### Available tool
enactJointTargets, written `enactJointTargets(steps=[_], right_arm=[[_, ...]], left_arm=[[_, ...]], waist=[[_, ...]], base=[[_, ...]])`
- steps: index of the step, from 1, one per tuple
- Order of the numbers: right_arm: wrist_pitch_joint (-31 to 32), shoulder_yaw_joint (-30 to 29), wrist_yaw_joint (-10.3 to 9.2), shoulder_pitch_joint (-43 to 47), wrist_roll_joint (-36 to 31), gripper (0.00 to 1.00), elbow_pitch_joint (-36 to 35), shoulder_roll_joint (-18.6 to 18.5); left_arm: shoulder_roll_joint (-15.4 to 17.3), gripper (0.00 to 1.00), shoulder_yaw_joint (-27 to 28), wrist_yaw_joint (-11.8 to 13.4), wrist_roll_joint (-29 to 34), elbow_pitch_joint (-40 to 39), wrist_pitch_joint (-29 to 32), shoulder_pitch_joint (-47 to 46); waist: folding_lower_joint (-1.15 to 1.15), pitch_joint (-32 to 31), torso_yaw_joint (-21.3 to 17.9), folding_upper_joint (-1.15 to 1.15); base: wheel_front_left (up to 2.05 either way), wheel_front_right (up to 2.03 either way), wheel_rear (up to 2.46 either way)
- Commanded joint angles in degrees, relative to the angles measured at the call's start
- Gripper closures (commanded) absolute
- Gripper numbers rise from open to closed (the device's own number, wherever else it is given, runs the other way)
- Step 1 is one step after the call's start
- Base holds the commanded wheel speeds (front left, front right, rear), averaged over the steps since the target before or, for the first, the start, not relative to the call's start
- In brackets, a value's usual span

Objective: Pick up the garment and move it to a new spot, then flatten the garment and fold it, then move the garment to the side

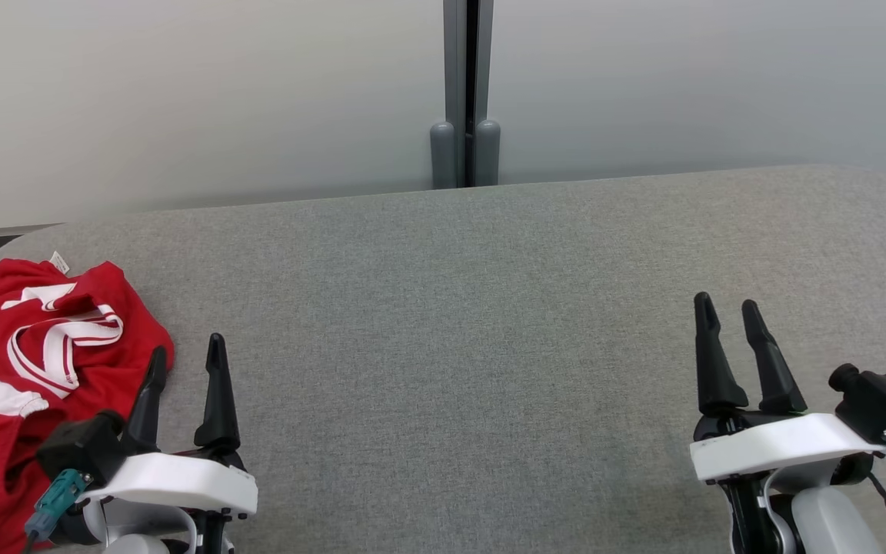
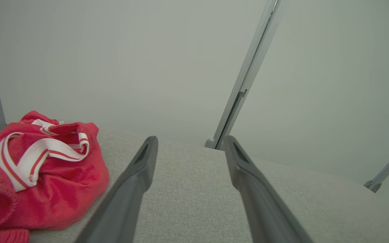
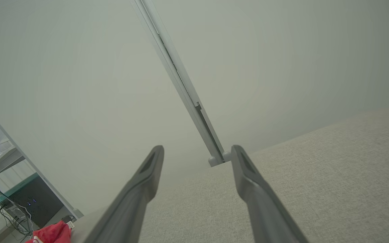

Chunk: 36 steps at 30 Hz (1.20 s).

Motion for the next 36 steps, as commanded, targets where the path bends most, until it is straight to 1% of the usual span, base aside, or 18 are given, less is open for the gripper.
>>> enactJointTargets(steps=[1, 9, 23, 36], right_arm=[[-0.8, 0.7, 0.01, -1.1, -0.4, 0.0, 0.1, -0.3], [-1.8, 1.8, 0.02, -1.8, -4.3, 0.0, 1.4, -0.3], [-3.4, 3.2, 0.02, -2.7, -8.9, 0.0, 4.3, -0.4], [-4.8, 4.4, 0.02, -3.4, -13.5, 0.0, 5.1, -0.4]], left_arm=[[0.4, 0.0, 0.0, -0.1, 1.5, -0.5, -0.5, -1.2], [0.2, 0.0, -0.2, 0.1, 5.0, 0.0, -1.6, -1.2], [-0.2, 0.0, -0.1, 0.1, 10.5, 0.3, -3.2, -1.1], [-0.4, 0.0, -0.3, 0.0, 15.4, 1.2, -4.5, -1.4]], waist=[[0.0, 0.0, 0.0, 0.0], [0.0, 0.0, -0.1, 0.0], [0.0, 0.0, -0.3, 0.0], [0.0, -0.1, -0.6, 0.0]], base=[[0.0, 0.0, 0.0], [0.0, 0.0, 0.0], [0.0, 0.0, 0.0], [0.0, 0.0, 0.0]])
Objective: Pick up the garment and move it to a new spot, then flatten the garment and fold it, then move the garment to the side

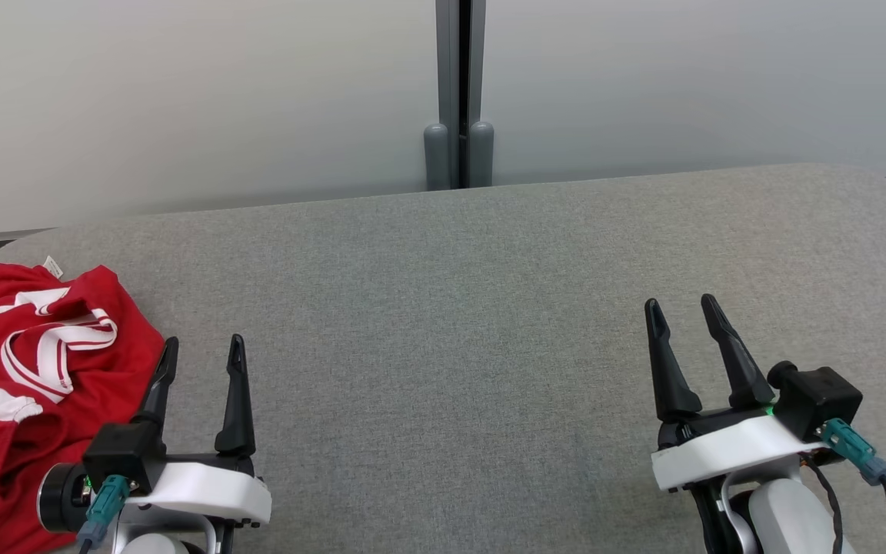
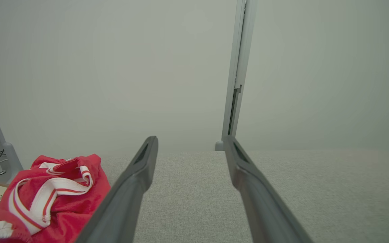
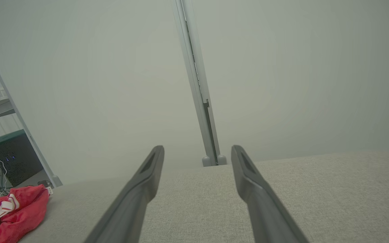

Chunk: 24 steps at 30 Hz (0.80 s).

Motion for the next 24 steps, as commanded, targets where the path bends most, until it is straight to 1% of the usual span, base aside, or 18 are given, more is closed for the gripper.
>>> enactJointTargets(steps=[1, 9, 24], right_arm=[[-0.4, 0.1, 0.02, -0.8, -0.9, 0.0, 0.1, -0.3], [-1.3, 0.9, 0.01, -1.0, -3.3, 0.0, 0.8, -0.3], [-1.2, 1.6, 0.01, -1.3, -2.3, 0.0, 2.6, -0.3]], left_arm=[[0.2, 0.0, 0.0, 0.0, 0.9, -0.2, -0.3, -1.1], [0.1, 0.0, -0.1, 0.1, 3.0, 0.1, -1.1, -1.1], [0.0, 0.0, 0.0, -0.4, 2.4, 0.7, -1.0, -1.0]], waist=[[0.0, 0.0, 0.0, 0.0], [0.0, 0.0, -0.1, 0.0], [0.0, 0.0, -0.1, 0.0]], base=[[0.0, 0.0, 0.0], [0.0, 0.0, 0.0], [0.0, 0.0, 0.0]])
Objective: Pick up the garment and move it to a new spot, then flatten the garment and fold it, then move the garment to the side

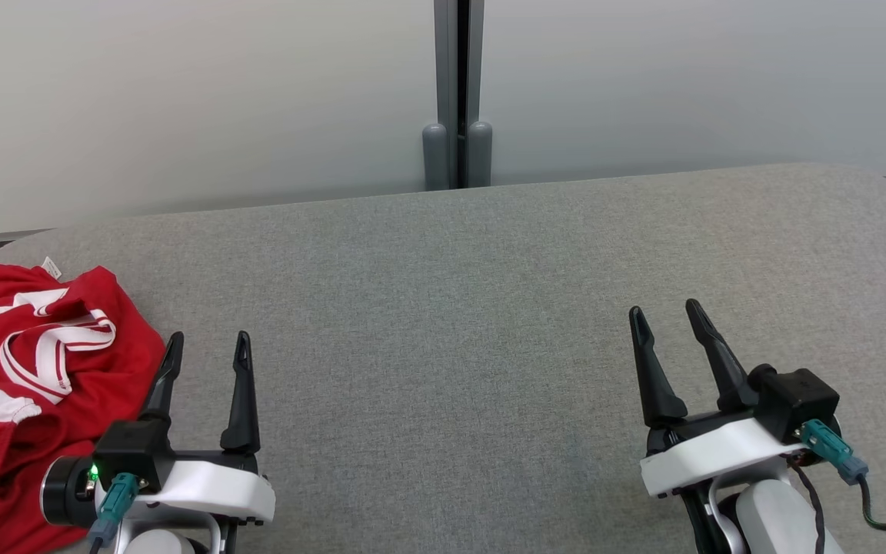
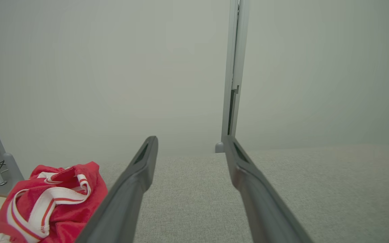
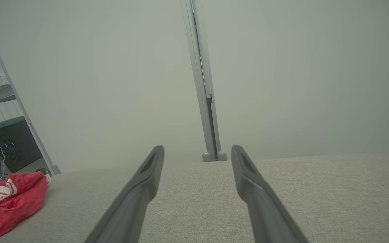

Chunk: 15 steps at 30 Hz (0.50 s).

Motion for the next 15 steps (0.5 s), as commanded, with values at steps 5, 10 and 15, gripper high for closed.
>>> enactJointTargets(steps=[5, 10, 15], right_arm=[[-0.1, 0.4, 0.0, -0.8, 0.3, 0.0, 0.9, -0.2], [-0.1, 0.3, 0.0, -0.9, 0.4, 0.0, 1.4, -0.2], [-0.1, 0.3, 0.0, -0.8, 0.5, 0.0, 1.7, -0.2]], left_arm=[[0.1, 0.0, -0.4, 0.2, 0.3, -0.1, 0.0, -0.3], [0.1, 0.0, -0.6, 0.2, -0.1, 0.2, 0.0, -0.3], [0.1, 0.0, -0.5, -0.1, -0.1, 0.5, 0.0, -0.5]], waist=[[0.0, 0.0, 0.0, 0.0], [0.0, 0.0, 0.1, 0.0], [0.0, -0.1, 0.3, 0.0]], base=[[0.0, 0.0, 0.0], [0.0, 0.0, 0.0], [0.0, 0.0, 0.0]])
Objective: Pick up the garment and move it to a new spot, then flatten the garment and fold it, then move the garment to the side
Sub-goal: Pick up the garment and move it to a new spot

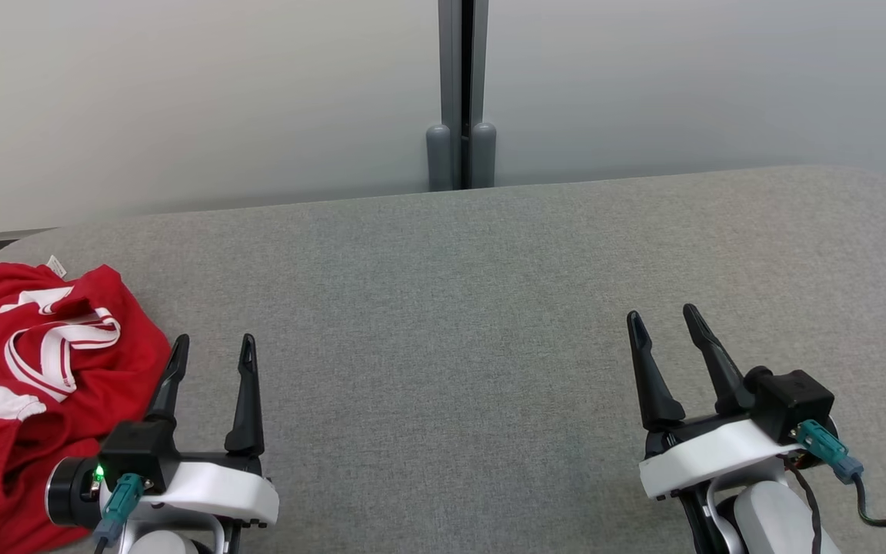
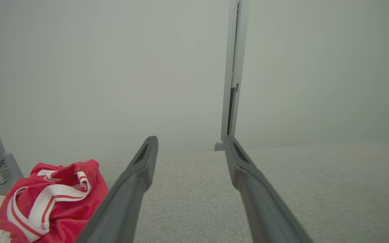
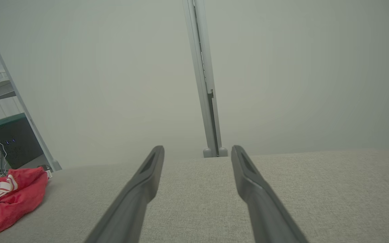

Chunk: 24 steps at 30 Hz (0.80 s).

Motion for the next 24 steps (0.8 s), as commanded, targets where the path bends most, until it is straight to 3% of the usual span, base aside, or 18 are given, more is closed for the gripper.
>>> enactJointTargets(steps=[1, 10, 24], right_arm=[[-0.1, -0.1, 0.0, -0.4, 0.3, 0.0, 0.2, -0.2], [-0.1, -0.1, 0.0, 0.2, 0.5, 0.0, 0.4, -0.2], [-0.1, 1.2, 0.0, 1.2, 2.3, 0.0, -0.3, -0.2]], left_arm=[[0.1, 0.0, 0.1, -0.2, -0.1, 0.1, 0.0, -0.6], [0.2, 0.0, 0.0, -0.1, -0.3, 0.3, 0.0, -0.8], [0.3, 0.0, 3.0, -0.1, -0.6, 2.1, 0.0, -1.5]], waist=[[0.0, 0.0, 0.2, 0.0], [0.0, -0.1, 2.8, 0.0], [0.0, -0.7, 16.0, 0.0]], base=[[0.0, 0.0, 0.0], [0.0, 0.0, 0.0], [0.0, 0.0, 0.0]])
